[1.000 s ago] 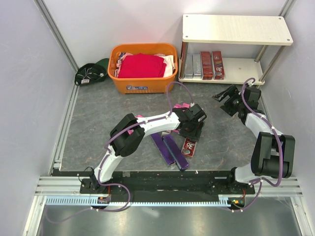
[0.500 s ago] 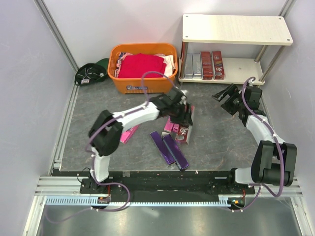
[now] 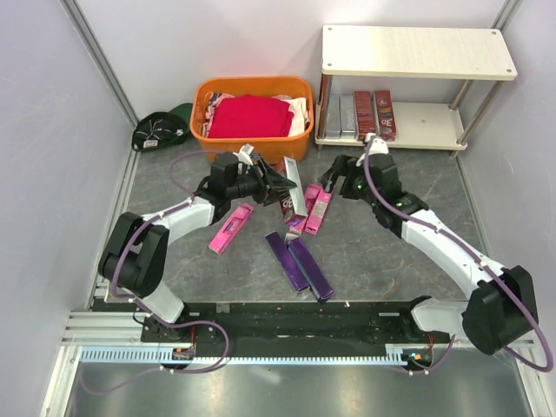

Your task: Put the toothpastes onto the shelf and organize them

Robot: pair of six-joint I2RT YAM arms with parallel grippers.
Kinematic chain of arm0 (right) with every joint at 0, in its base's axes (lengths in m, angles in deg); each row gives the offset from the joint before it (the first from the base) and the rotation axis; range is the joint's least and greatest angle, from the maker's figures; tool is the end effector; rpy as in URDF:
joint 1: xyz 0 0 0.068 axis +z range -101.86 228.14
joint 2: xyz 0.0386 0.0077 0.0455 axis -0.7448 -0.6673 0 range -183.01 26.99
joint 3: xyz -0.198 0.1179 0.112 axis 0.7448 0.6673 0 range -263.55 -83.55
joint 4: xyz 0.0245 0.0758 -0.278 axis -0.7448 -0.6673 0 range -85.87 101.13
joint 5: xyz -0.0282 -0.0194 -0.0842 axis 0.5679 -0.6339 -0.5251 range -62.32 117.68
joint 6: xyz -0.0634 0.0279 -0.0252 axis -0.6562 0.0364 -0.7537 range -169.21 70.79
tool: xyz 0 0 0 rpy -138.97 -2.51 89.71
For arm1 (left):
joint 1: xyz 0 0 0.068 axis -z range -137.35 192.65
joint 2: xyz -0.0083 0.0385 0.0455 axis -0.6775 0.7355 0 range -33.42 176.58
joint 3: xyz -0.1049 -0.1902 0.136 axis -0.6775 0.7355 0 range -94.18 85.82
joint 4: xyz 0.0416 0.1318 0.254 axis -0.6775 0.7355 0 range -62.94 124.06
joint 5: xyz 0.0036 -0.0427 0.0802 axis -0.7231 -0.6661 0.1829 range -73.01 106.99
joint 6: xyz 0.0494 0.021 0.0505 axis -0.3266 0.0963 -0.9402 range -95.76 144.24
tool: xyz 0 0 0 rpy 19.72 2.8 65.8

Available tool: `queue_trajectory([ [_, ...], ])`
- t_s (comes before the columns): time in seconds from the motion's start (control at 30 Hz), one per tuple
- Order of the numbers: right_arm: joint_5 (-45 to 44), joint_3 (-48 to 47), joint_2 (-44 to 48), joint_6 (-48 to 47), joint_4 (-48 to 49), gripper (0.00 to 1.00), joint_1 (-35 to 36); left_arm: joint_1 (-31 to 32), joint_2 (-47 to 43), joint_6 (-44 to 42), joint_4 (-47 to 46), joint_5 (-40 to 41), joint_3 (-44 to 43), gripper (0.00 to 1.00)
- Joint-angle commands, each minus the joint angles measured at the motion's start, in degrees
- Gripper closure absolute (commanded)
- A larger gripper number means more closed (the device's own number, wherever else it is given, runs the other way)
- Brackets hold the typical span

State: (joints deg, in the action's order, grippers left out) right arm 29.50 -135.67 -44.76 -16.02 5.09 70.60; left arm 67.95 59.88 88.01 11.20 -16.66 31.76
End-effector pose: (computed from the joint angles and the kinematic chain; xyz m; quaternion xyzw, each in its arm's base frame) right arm 0.3167 0.1330 0.2535 0.0707 0.8435 0.2603 0.4645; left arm 0.3468 -0.2017 0.1831 -0.1135 0.8077 -0.5411 0.2051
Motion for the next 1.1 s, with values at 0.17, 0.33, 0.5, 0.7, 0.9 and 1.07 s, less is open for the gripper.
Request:
queue_trajectory([
  [0.17, -26.8, -6.2, -0.7, -10.1, 1.2, 0.06, 21.5, -1.8, 1.3, 24.2, -31.8, -7.2, 6.7, 0.47],
  [0.33, -31.3, -7.3, -1.6, -10.6, 2.5, 0.08, 27.6, -1.8, 4.3, 29.9, -40.4, -7.0, 8.3, 0.48],
  [0.5, -30.7, -7.3, -1.7, -7.8, 1.9, 0.11, 29.5, -1.9, 4.3, 29.7, -40.5, -5.8, 9.4, 0.48],
  [0.7, -30.9, -6.5, -2.2, -5.8, 1.3, 0.14, 31.3, -2.0, 3.9, 29.9, -40.6, -4.6, 9.4, 0.48],
  [0.9, -31.3, -7.4, -3.3, -5.9, 1.9, 0.19, 33.9, -2.0, 3.3, 29.9, -40.0, -3.8, 9.6, 0.48],
  [1.07, -33.2, -7.4, -3.7, -5.2, 1.3, 0.33, 34.8, -1.9, 2.8, 29.8, -40.2, -2.9, 9.9, 0.47],
])
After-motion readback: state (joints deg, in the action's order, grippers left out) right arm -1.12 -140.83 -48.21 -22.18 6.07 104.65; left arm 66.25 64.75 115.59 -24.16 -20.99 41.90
